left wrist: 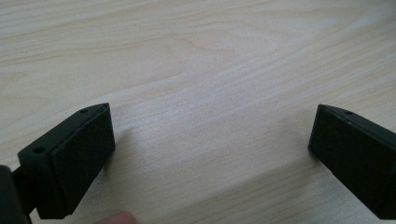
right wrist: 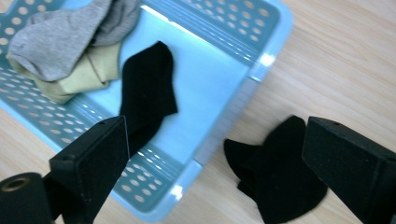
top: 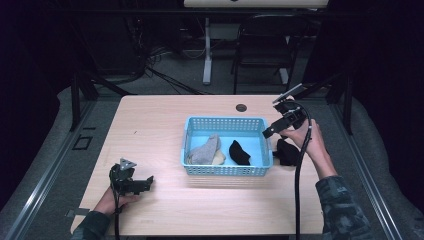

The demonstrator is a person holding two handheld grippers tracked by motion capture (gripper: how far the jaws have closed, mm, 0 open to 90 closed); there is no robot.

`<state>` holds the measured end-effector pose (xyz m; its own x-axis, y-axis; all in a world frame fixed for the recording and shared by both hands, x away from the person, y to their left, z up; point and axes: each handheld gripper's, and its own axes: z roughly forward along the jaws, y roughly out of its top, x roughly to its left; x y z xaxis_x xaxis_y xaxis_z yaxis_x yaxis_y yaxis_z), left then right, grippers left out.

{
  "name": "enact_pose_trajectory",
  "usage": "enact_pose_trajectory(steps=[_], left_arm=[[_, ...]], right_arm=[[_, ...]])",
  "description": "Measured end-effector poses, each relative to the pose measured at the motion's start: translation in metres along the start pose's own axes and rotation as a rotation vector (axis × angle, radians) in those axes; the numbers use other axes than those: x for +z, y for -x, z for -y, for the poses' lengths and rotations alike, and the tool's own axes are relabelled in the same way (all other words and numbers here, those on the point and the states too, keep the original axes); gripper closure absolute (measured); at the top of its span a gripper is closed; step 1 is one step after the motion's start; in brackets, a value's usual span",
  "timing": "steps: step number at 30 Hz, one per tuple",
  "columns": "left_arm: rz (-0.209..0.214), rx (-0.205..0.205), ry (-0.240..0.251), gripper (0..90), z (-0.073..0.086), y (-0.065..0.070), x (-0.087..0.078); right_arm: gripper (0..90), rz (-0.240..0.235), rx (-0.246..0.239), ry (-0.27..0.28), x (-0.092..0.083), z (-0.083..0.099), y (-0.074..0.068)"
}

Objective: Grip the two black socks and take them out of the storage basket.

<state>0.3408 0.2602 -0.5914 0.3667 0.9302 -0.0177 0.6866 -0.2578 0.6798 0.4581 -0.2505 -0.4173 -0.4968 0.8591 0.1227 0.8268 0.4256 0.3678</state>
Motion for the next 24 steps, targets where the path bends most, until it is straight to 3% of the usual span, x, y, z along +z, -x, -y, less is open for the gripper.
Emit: enact_pose_trajectory(steps=[6,17,24], left_arm=[[0.000,0.000,0.000,0.3,0.000,0.000,0.000],[0.000,0.000,0.000,0.4,0.000,0.000,0.000],[0.000,0.000,0.000,0.3,0.000,0.000,0.000]], right_arm=[[0.0,-0.025,-0.061,-0.024,0.014,-0.016,-0.023],[0.0,-0.051,-0.108,-0.043,0.043,-0.029,-0.050],[3.8,-0.044,-0.138,-0.095,0.069,-0.034,-0.065]])
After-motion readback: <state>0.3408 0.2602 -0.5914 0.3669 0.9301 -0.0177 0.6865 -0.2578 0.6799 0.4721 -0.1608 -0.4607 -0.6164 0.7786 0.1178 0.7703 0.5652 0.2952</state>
